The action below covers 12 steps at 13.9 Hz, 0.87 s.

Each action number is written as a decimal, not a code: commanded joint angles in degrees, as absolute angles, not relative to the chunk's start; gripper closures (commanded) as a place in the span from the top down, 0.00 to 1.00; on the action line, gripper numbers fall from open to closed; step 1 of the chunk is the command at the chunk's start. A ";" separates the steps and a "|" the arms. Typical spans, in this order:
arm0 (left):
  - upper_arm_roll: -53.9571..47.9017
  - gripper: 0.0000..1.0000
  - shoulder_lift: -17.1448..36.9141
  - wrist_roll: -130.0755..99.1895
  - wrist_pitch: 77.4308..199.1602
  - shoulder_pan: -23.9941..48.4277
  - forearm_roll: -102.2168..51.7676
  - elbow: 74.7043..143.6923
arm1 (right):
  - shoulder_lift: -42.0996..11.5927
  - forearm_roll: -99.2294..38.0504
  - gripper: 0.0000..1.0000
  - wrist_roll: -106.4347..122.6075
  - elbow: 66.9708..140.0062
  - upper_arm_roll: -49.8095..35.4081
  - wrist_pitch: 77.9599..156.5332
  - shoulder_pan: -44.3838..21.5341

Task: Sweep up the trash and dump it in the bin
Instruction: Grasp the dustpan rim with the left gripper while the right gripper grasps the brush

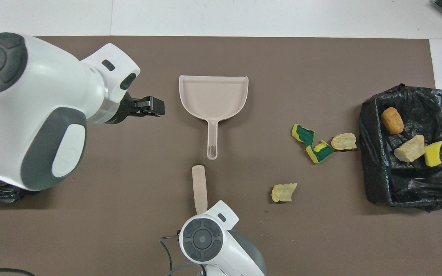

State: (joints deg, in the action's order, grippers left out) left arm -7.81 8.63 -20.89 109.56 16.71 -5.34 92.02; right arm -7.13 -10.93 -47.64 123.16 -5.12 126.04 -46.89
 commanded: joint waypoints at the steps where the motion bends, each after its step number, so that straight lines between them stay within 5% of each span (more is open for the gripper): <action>1: -7.21 1.00 11.60 -22.41 112.23 18.11 -7.02 89.38 | -5.37 -12.13 0.00 -48.17 121.91 -4.92 122.10 -45.88; 5: -7.12 1.00 20.28 -27.23 116.62 21.97 -6.15 85.10 | -0.36 -12.13 0.00 -47.02 121.55 -4.57 112.00 -40.70; 12: -7.21 1.00 23.99 -26.28 117.16 23.29 -5.28 85.16 | 5.45 -7.41 0.00 -46.58 121.64 -4.13 101.17 -29.72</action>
